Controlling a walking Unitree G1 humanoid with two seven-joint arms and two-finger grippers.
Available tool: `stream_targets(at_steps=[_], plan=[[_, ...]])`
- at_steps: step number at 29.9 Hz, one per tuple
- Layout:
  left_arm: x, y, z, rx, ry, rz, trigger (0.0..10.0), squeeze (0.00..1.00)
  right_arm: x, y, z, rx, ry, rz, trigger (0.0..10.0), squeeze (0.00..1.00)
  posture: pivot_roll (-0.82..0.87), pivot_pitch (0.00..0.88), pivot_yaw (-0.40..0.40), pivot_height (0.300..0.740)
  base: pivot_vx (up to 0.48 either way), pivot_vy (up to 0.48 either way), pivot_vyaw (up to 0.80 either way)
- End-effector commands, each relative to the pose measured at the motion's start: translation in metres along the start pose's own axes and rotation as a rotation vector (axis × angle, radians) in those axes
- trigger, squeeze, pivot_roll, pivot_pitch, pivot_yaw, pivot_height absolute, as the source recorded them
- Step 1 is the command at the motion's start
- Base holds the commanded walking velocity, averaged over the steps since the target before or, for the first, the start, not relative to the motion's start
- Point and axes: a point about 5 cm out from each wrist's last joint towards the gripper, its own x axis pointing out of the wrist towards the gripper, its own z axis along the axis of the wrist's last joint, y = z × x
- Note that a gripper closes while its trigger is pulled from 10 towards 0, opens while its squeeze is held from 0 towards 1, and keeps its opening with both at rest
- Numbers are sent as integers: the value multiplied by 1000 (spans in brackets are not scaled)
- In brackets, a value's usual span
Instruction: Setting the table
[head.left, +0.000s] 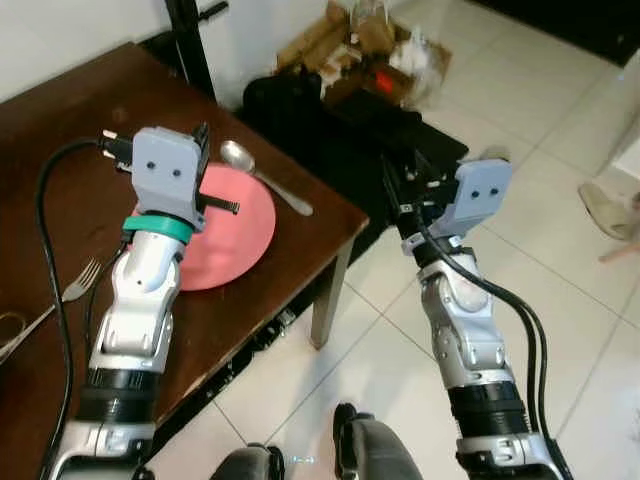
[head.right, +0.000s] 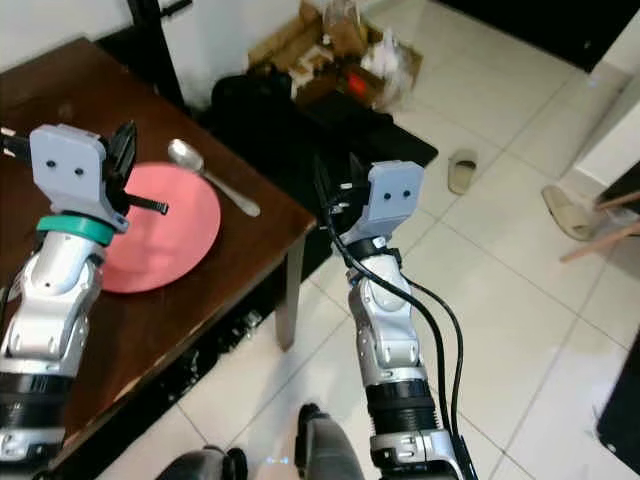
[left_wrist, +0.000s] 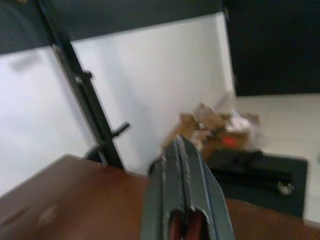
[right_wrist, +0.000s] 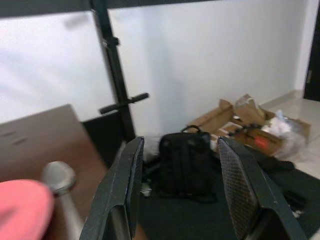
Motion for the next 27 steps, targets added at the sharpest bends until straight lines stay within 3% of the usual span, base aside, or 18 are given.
stream_targets(at_steps=[1, 4, 9, 10, 13, 18, 21, 25, 27], plan=[[-6, 3, -7, 1, 42, 1, 10000, 0, -1, 3, 0, 7, 2, 15, 10000, 0, -22, 116, 70, 740, 412, 0, 0], [-7, 2, -13, -60, 109, -21, 10000, 0, 0, 3, 2, 1, -1, 23, 10000, 0, -23, 116, 72, 740, 0, 0, 0], [-9, 2, -17, -96, 145, -41, 10000, 0, 0, 3, 2, -2, -1, 28, 10000, 0, -22, 115, 74, 740, 0, 0, 0], [-16, 3, -22, -131, 208, -110, 10000, 0, -1, 3, 3, -11, 5, 53, 10000, 0, -20, 117, 77, 740, 0, 0, 0], [-21, 6, -24, -130, 241, -160, 10000, 0, -2, 4, 3, -15, 14, 87, 10000, 0, -18, 117, 77, 740, 0, 0, 0], [-27, 23, -28, -87, 288, -160, 10000, 0, -4, 8, 5, -7, 25, 147, 10000, 0, -10, 120, 77, 740, 0, 0, 0], [-23, 48, -29, -16, 295, -46, 10000, 0, -5, 13, 6, -1, 28, 193, 10000, 0, -5, 120, 76, 740, 0, 0, 0], [-22, 53, -28, -9, 293, -24, 10000, 0, -5, 14, 6, -1, 28, 200, 10000, 0, -5, 120, 76, 740, 0, 0, 0], [-14, 68, -19, 34, 250, 12, 10000, 0, -4, 16, 8, -1, 21, 212, 10000, 0, 0, 119, 76, 740, 0, 0, 0]])
